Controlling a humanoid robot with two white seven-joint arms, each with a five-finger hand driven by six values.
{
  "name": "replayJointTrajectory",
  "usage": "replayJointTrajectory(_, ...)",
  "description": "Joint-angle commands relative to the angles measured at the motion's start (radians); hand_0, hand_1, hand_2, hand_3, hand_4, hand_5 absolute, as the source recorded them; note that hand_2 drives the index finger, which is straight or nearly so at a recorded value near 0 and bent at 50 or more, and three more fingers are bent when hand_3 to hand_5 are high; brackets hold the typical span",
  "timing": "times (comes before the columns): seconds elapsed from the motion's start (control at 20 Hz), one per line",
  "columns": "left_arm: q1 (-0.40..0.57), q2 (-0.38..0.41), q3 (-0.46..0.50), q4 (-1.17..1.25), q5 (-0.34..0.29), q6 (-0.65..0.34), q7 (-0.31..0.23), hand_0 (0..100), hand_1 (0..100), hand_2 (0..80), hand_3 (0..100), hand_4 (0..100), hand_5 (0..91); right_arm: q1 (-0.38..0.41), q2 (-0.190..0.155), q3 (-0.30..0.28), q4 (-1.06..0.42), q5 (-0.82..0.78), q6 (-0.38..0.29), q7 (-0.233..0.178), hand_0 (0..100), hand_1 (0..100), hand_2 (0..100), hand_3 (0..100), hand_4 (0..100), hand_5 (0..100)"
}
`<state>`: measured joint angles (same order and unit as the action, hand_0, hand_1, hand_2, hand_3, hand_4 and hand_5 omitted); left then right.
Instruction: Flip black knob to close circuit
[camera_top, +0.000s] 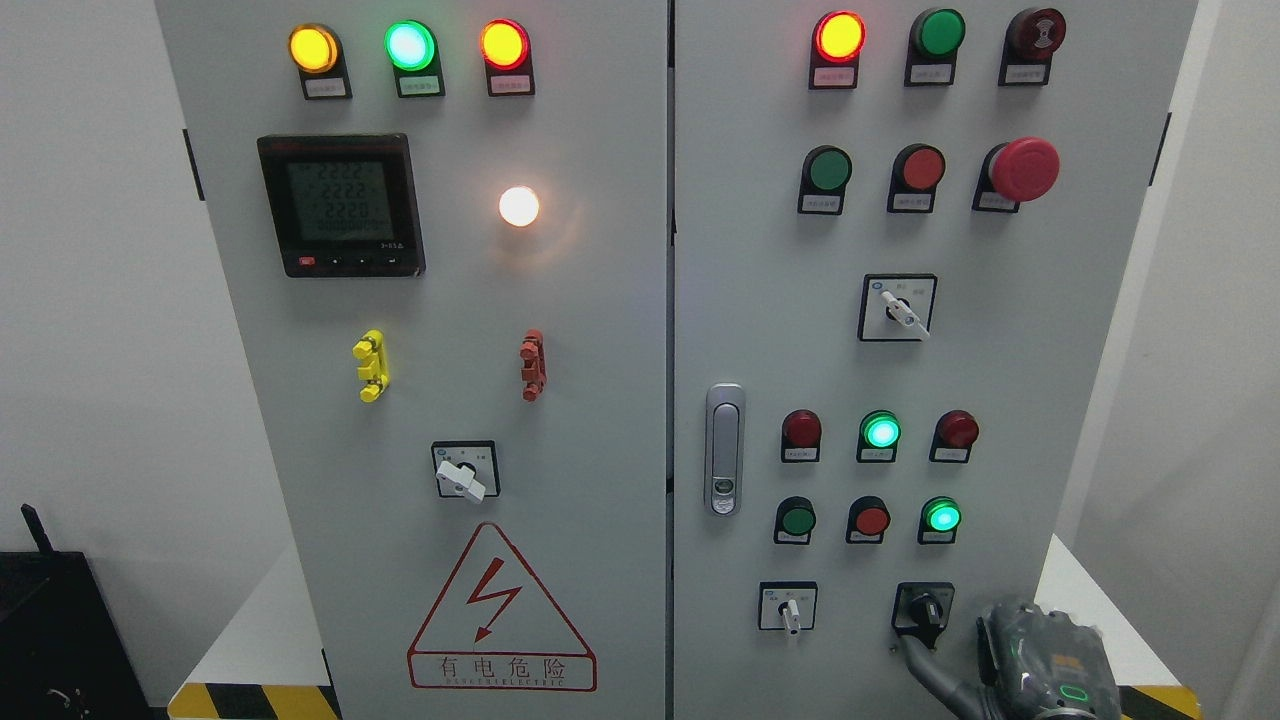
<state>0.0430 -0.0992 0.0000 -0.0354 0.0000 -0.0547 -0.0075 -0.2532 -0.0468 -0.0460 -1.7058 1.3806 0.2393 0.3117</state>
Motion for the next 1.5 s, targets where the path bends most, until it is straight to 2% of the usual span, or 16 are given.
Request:
replayJointTrajectory(0.0, 0.0, 0.001, 0.011, 0.0, 0.008, 0.001, 0.0, 0, 0, 0.0, 5, 2, 0.0, -0.003, 0.001, 0.002, 0.011, 0.0, 0.005, 0.009, 0, 0, 88, 100, 80, 86)
replayJointTrajectory(0.85, -0.002, 0.001, 0.011, 0.0, 0.008, 0.0, 0.0, 0, 0, 0.0, 5, 3, 0.0, -0.006, -0.007, -0.029, 0.012, -0.038, 0.032, 0.009, 0, 0, 88, 100, 80, 87)
replayJointTrajectory(1.1, 0.0, -0.001, 0.011, 0.0, 0.008, 0.0, 0.0, 0, 0, 0.0, 5, 3, 0.0, -0.006, -0.021, -0.054, 0.012, -0.041, 0.032, 0.012, 0, 0, 88, 100, 81, 87)
replayJointTrajectory(1.45, 0.0, -0.001, 0.011, 0.0, 0.008, 0.0, 0.0, 0, 0, 0.0, 5, 3, 0.0, -0.006, -0.036, -0.052, 0.006, -0.089, 0.046, 0.01, 0, 0, 89, 100, 81, 87)
